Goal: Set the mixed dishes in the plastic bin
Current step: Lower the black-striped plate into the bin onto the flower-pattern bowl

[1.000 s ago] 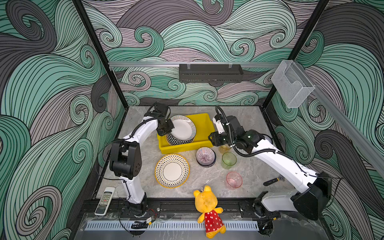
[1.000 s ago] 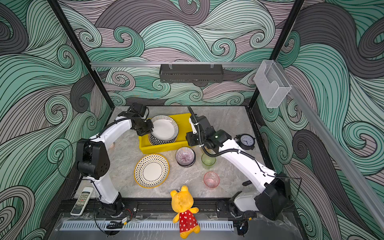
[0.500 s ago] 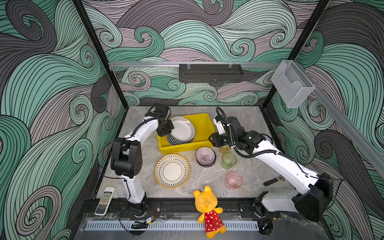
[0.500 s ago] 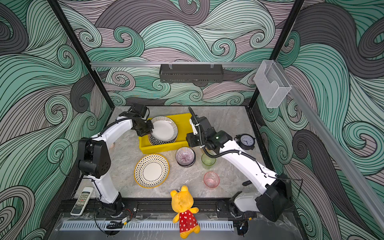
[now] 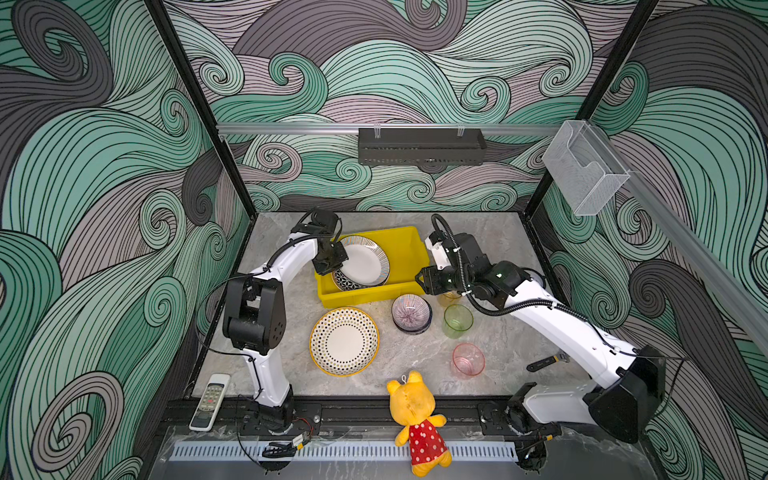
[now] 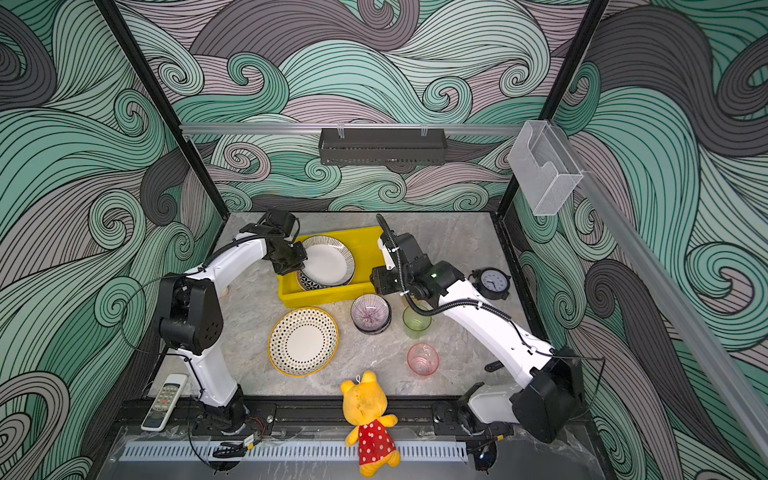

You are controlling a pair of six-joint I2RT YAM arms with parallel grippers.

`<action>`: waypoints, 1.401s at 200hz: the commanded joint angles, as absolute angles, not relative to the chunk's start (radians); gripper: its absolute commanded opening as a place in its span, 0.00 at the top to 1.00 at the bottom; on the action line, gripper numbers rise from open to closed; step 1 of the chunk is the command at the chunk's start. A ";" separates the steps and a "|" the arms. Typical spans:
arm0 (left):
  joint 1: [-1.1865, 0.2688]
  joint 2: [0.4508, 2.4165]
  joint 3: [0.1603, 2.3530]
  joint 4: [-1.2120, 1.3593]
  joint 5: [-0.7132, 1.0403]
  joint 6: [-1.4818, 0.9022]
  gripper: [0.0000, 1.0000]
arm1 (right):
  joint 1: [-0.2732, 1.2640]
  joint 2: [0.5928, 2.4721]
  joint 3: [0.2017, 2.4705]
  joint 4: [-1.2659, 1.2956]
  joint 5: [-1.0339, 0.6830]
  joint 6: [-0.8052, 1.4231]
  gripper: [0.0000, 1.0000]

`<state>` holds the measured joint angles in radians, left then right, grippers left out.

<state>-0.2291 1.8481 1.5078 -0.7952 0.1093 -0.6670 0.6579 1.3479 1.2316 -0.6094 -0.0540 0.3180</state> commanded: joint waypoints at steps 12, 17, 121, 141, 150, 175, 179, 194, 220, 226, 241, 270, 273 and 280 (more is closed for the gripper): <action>-0.221 1.839 1.518 -0.754 0.124 -0.675 1.00 | 0.654 1.361 1.220 -0.600 -0.072 0.333 0.44; -0.221 1.840 1.519 -0.755 0.124 -0.674 1.00 | 0.654 1.361 1.220 -0.601 -0.072 0.332 0.44; -0.221 1.866 1.508 -0.796 0.094 -0.683 0.97 | 0.653 1.387 1.230 -0.590 -0.102 0.335 0.43; -0.221 1.872 1.505 -0.801 0.094 -0.688 0.95 | 0.655 1.387 1.229 -0.592 -0.107 0.340 0.43; -0.221 1.875 1.504 -0.800 0.095 -0.689 0.94 | 0.654 1.389 1.229 -0.588 -0.109 0.342 0.43; -0.221 1.881 1.494 -0.795 0.096 -0.696 0.92 | 0.654 1.394 1.233 -0.588 -0.118 0.347 0.43; -0.221 1.882 1.491 -0.793 0.098 -0.696 0.91 | 0.654 1.395 1.233 -0.588 -0.120 0.349 0.43; -0.221 1.882 1.481 -0.786 0.102 -0.699 0.90 | 0.655 1.400 1.236 -0.589 -0.124 0.352 0.43; -0.221 1.893 1.471 -0.793 0.098 -0.697 0.87 | 0.654 1.408 1.237 -0.586 -0.131 0.363 0.43; -0.221 1.893 1.467 -0.792 0.098 -0.696 0.87 | 0.655 1.409 1.236 -0.582 -0.133 0.365 0.43; -0.219 1.893 1.456 -0.791 0.095 -0.696 0.87 | 0.655 1.414 1.235 -0.579 -0.140 0.370 0.43; -0.219 1.889 1.438 -0.784 0.092 -0.696 0.86 | 0.655 1.424 1.239 -0.578 -0.155 0.380 0.43; -0.219 1.888 1.437 -0.783 0.092 -0.696 0.86 | 0.656 1.425 1.239 -0.578 -0.158 0.382 0.43; -0.219 1.889 1.436 -0.782 0.092 -0.695 0.86 | 0.655 1.428 1.241 -0.578 -0.161 0.382 0.43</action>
<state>-0.2237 1.8832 1.4399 -0.7895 0.0933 -0.6918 0.6579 1.4128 1.2263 -0.5854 -0.1368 0.3618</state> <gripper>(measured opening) 0.142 0.571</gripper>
